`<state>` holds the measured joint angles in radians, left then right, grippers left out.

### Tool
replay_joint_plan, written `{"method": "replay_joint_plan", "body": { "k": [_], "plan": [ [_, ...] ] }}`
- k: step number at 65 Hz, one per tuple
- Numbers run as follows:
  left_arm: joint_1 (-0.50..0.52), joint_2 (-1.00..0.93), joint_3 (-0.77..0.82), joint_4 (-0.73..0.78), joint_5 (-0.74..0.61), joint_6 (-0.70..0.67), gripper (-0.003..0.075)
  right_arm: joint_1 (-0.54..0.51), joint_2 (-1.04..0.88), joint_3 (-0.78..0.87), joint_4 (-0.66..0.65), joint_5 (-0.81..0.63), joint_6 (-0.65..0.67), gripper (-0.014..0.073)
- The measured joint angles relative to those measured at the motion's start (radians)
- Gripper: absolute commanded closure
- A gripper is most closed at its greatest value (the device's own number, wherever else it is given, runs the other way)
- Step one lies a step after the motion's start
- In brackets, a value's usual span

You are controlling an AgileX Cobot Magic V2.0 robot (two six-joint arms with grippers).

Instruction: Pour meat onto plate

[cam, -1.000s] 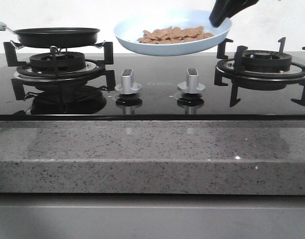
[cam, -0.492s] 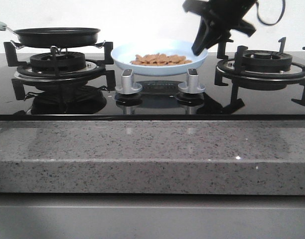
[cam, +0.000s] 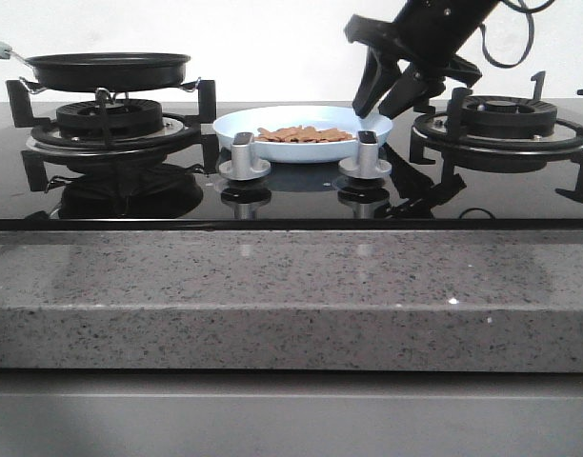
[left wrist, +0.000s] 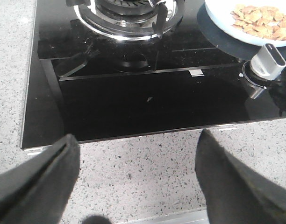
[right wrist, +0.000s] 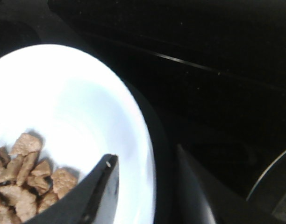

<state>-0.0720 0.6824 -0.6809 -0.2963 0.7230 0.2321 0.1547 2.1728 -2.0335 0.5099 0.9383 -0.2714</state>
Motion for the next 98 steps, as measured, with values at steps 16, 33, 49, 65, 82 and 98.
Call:
{"method": "replay_joint_plan", "body": {
  "k": [16,33,49,65,82,98],
  "plan": [
    [0.000,0.000,0.000,0.000,0.000,0.000,0.0206,0.002,-0.164,0.057,-0.016,0.028,0.006,0.0265],
    [0.000,0.000,0.000,0.000,0.000,0.000,0.0206,0.044,-0.491,0.407,-0.123,-0.015,0.006,0.0338],
    [0.000,0.000,0.000,0.000,0.000,0.000,0.0206,0.045,-0.824,0.732,-0.200,-0.028,0.027,0.0338],
    [0.000,0.000,0.000,0.000,0.000,0.000,0.0206,0.045,-1.110,0.966,-0.339,-0.012,0.186,0.0338],
    [0.000,0.000,0.000,0.000,0.000,0.000,0.0206,0.045,-1.375,1.158,-0.385,0.063,0.259,0.0338],
    [0.000,0.000,0.000,0.000,0.000,0.000,0.0218,0.045,-1.599,1.293,-0.385,0.098,0.271,0.0358]
  ]
}}
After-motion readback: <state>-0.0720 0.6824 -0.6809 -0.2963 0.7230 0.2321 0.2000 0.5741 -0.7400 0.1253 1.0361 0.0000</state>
